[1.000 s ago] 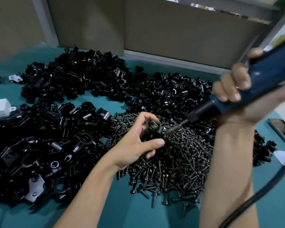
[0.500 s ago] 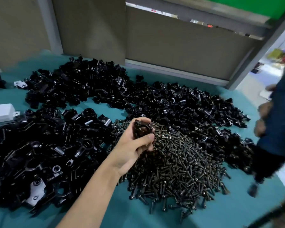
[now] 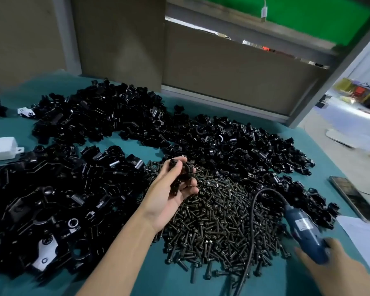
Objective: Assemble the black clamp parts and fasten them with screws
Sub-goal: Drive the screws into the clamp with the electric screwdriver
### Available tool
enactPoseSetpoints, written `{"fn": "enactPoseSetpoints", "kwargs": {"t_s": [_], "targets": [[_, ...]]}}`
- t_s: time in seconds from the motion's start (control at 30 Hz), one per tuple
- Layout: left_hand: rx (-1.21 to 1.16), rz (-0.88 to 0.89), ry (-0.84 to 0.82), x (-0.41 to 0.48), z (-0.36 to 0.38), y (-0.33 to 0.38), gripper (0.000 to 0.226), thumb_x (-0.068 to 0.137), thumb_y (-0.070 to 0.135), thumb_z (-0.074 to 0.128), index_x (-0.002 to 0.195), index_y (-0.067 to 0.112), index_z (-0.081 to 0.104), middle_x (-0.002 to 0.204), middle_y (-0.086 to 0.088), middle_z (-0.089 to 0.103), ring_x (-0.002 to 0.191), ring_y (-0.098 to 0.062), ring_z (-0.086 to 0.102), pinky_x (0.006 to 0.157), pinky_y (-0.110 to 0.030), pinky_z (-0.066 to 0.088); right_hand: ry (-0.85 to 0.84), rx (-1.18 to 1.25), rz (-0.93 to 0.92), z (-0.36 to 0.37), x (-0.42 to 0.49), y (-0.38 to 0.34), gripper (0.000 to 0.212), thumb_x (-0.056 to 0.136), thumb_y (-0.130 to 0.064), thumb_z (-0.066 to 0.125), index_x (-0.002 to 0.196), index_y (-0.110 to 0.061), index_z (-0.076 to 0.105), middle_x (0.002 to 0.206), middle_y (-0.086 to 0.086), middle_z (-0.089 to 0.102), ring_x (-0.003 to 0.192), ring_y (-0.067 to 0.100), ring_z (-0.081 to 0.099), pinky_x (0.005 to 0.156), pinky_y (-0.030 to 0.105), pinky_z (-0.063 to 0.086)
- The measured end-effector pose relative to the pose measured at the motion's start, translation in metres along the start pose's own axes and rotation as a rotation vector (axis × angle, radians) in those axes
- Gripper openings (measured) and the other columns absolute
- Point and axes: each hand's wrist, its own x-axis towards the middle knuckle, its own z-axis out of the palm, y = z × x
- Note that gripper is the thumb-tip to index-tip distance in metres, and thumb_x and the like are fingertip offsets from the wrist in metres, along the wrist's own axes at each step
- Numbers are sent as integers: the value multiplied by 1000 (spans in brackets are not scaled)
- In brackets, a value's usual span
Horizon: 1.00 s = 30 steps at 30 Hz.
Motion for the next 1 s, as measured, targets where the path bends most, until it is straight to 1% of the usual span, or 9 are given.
{"fn": "enactPoseSetpoints", "kwargs": {"t_s": [0.1,0.17,0.27,0.33,0.43,0.63,0.8,0.9,1.0], "targets": [[78,34,12,2,-4,-2,34,89,33,58,115,13,67,102,-14,64,78,-21,68,72,-32,58,117,-78,-12,-4,-13,-27,77,81,-61,64,142,-22,39,115,13,65,93,33,64,79,41,54],[124,41,-17,2,-5,-3,32,90,35,55,112,14,66,97,-12,65,76,-20,66,71,-31,57,273,-32,-204,0,-30,-56,78,80,-68,55,145,-29,38,138,4,55,111,29,61,83,43,54],[271,41,-95,-1,-1,-2,30,93,41,55,108,16,64,90,-6,65,73,-17,61,65,-28,54,115,387,-616,9,-50,-117,72,80,-69,49,142,-35,45,130,-18,55,98,-3,60,85,28,55],[381,50,-137,-4,1,-3,34,93,48,57,109,18,61,92,-4,66,77,-16,60,66,-26,51,-160,622,-748,21,-53,-154,49,88,-57,60,134,-44,48,112,-25,62,78,-4,62,70,14,50],[450,105,-126,-3,1,-4,29,95,45,51,110,23,61,105,-1,70,92,-15,64,74,-25,52,-231,821,-809,34,-55,-190,26,96,-32,65,121,-36,60,87,-14,72,74,3,67,66,18,52],[496,95,-172,-3,0,0,29,93,45,51,113,27,61,102,-3,68,81,-11,63,64,-23,51,-219,1005,-774,38,-50,-183,12,97,-20,63,107,-19,71,80,-11,69,74,4,64,66,24,49],[429,115,-130,0,-1,2,50,88,43,54,134,22,50,132,-9,53,85,-17,64,68,-30,53,-87,1103,-570,14,-26,-123,18,97,-19,58,104,-31,70,84,-9,73,71,3,65,66,14,52],[349,187,-25,2,-6,10,44,89,41,52,128,20,54,123,-3,59,85,-16,64,69,-30,52,227,929,-296,-9,9,-48,15,100,-24,56,104,-23,71,84,-3,74,68,4,68,66,17,55],[301,214,19,4,-10,13,38,89,39,53,122,20,59,117,0,63,85,-15,64,70,-29,52,268,442,24,-18,51,33,28,103,-23,50,104,0,67,93,21,72,84,34,70,95,48,48]]}}
